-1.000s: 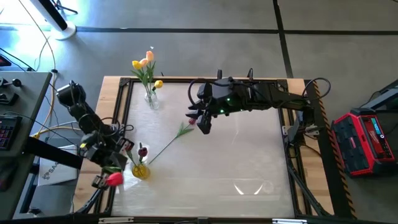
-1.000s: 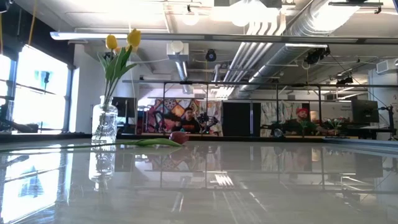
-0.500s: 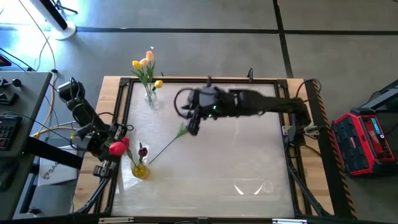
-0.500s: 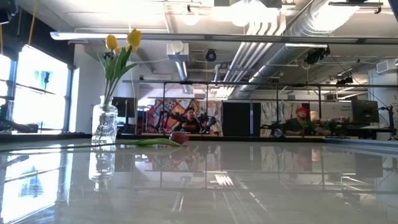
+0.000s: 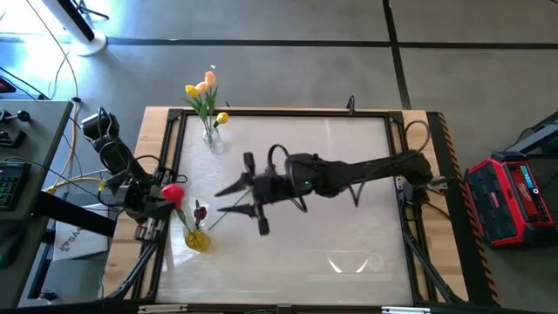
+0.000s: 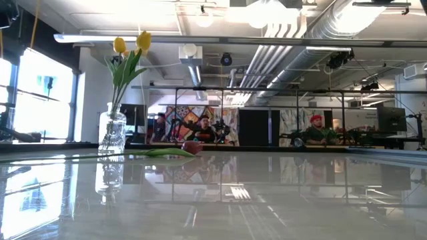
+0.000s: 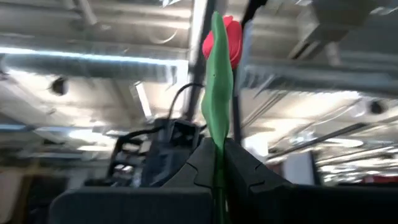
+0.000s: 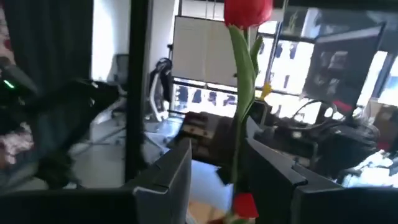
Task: Sort flowers into vase by color
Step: Put the red tulip into the orange vase
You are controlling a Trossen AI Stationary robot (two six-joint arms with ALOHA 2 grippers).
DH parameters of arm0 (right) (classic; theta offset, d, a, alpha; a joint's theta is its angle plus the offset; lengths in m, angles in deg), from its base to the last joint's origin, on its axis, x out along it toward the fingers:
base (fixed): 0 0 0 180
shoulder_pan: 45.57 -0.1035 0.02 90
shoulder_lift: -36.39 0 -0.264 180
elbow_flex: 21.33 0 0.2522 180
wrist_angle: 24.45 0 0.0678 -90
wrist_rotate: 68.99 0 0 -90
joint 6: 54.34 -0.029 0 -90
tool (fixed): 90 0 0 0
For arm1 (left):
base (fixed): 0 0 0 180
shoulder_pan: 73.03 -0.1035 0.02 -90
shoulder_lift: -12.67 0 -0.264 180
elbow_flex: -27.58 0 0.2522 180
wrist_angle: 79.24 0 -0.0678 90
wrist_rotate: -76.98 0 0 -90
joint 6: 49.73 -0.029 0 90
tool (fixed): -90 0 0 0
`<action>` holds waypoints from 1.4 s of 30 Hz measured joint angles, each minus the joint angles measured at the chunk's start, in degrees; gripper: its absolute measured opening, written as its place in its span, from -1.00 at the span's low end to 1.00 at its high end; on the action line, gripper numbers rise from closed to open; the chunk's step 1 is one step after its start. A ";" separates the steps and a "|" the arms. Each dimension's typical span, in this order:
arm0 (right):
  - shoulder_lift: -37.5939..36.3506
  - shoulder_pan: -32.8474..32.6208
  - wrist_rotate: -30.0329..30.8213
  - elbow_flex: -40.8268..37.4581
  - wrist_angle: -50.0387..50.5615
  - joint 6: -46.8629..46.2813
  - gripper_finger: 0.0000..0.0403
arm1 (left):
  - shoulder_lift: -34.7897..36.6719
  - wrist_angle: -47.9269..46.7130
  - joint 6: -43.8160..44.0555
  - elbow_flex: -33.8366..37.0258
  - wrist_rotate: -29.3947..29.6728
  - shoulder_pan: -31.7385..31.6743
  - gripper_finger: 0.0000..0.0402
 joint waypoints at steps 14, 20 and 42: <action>7.57 0.83 0.76 0.04 -21.62 6.46 -0.21 | -0.11 -3.31 1.02 0.02 4.89 -3.89 -1.00; 7.81 2.68 -0.99 0.04 -21.44 1.79 -0.10 | -0.11 -4.03 0.77 0.04 6.30 -4.13 -1.00; 7.78 5.63 -7.97 0.04 -20.55 -2.70 -0.67 | -0.13 -7.83 2.53 0.07 11.83 -7.12 -1.00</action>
